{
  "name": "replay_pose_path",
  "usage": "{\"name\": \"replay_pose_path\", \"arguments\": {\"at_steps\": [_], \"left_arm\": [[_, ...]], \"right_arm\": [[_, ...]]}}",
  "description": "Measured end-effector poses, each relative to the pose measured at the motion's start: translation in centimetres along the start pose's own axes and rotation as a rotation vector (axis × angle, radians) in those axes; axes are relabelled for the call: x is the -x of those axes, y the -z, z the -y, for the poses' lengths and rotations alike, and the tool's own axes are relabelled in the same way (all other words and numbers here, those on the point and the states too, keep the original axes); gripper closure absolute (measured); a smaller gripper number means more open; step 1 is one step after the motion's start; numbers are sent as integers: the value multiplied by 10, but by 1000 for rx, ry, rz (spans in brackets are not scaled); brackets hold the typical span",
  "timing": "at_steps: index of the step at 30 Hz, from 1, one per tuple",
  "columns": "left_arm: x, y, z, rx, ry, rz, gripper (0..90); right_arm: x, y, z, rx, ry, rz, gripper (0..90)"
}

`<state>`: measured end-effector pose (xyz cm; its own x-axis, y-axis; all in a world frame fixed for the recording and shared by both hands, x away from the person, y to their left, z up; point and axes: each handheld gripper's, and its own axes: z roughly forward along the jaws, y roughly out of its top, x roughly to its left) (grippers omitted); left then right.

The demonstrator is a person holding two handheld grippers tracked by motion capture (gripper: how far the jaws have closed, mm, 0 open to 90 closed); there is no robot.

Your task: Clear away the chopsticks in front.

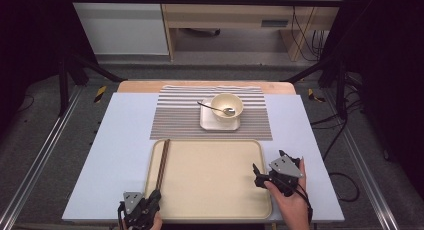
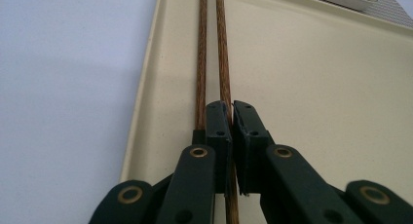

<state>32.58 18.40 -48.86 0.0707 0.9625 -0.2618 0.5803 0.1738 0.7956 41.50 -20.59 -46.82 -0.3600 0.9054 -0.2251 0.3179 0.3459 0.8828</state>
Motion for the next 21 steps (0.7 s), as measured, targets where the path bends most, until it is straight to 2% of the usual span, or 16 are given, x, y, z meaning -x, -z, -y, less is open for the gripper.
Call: {"name": "replay_pose_path", "arguments": {"at_steps": [21], "left_arm": [[0,-1,1,-6,-1,-4,854]], "right_arm": [[-1,0,0,-2,0,-6,41]]}}
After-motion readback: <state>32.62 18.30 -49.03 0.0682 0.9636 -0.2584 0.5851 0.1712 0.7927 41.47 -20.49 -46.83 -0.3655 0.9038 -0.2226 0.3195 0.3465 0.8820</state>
